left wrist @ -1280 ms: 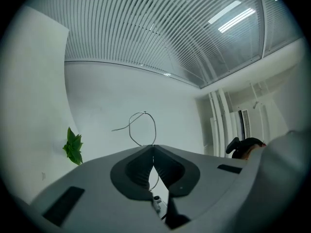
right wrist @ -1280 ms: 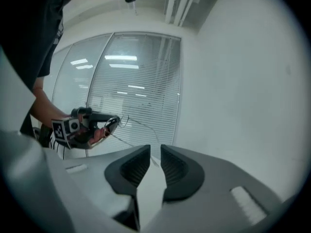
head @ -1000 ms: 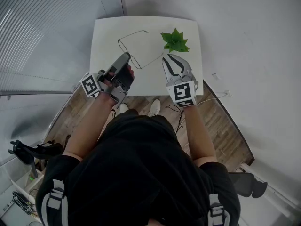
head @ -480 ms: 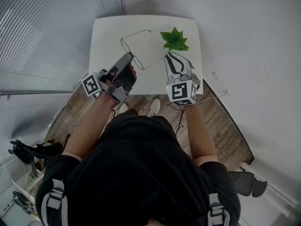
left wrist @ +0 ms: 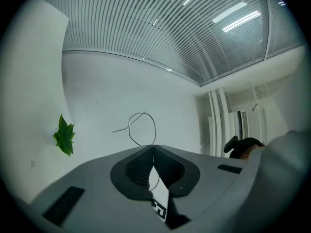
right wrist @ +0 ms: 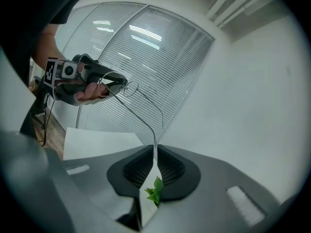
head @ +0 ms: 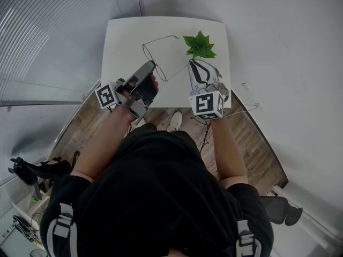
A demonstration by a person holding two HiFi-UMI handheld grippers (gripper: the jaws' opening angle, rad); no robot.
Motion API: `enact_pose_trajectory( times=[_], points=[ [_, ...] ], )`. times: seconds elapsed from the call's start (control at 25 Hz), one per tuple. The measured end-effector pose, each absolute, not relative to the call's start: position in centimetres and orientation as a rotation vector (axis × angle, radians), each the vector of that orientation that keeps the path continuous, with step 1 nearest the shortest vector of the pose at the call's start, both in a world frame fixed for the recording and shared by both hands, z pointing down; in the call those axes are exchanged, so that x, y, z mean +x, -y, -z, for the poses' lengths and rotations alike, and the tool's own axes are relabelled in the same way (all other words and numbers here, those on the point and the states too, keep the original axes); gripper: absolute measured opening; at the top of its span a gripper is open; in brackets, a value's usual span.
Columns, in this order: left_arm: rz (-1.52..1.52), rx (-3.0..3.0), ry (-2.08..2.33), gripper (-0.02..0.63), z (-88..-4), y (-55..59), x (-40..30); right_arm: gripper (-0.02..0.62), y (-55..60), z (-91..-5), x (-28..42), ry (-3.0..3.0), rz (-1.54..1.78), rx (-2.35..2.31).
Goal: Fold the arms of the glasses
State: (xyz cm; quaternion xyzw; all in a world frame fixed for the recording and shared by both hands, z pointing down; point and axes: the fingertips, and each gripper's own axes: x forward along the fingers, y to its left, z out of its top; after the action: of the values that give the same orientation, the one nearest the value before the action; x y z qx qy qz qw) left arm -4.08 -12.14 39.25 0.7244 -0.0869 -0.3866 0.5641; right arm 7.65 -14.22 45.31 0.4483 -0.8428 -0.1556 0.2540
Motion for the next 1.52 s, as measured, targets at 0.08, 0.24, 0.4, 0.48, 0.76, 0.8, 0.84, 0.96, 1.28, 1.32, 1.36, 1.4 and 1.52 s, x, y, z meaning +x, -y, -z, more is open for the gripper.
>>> enact_pose_trajectory(
  times=[0.08,0.24,0.4,0.48,0.76,0.8,0.84,0.96,1.28,1.32,1.36,1.4,1.52],
  points=[
    [0.908,1.703,0.2,0.011,-39.2,12.1,-4.0,0.037,14.3,-45.0,7.4,2.292,0.423,1.216],
    [0.901,1.704,0.19,0.011,-39.2,11.9,-3.8,0.037,14.4,-44.9,7.1,2.292,0.434,1.211],
    [0.895,1.7,0.182,0.011,-39.1,11.6,-3.5,0.035,14.3,-44.6,6.9,2.293,0.444,1.207],
    [0.891,1.698,0.178,0.011,-39.2,11.4,-3.3,0.035,14.3,-44.5,6.9,2.295,0.445,1.206],
    [0.878,1.691,0.158,0.011,-39.4,11.0,-2.7,0.035,14.3,-44.5,6.7,2.295,0.458,1.203],
    [0.876,1.69,0.154,0.011,-39.4,10.9,-2.6,0.035,14.3,-44.5,6.7,2.295,0.46,1.203],
    [0.873,1.689,0.151,0.011,-39.4,10.9,-2.5,0.035,14.3,-44.5,6.8,2.295,0.464,1.202],
    [0.863,1.684,0.141,0.011,-39.5,10.8,-2.0,0.034,14.5,-44.6,6.8,2.297,0.469,1.201],
    [0.844,1.674,0.125,0.011,-39.9,10.5,-1.3,0.034,14.6,-44.1,6.3,2.299,0.483,1.192],
    [0.844,1.673,0.124,0.011,-39.9,10.5,-1.2,0.034,14.7,-44.2,6.3,2.299,0.486,1.189],
    [0.843,1.672,0.124,0.011,-39.9,10.6,-1.2,0.034,14.7,-44.2,6.3,2.298,0.49,1.187],
    [0.842,1.672,0.124,0.011,-39.9,10.6,-1.2,0.034,14.8,-44.3,6.2,2.298,0.494,1.185],
    [0.84,1.67,0.123,0.011,-40.0,10.5,-1.1,0.032,14.7,-44.2,6.1,2.298,0.497,1.18]
  ],
)
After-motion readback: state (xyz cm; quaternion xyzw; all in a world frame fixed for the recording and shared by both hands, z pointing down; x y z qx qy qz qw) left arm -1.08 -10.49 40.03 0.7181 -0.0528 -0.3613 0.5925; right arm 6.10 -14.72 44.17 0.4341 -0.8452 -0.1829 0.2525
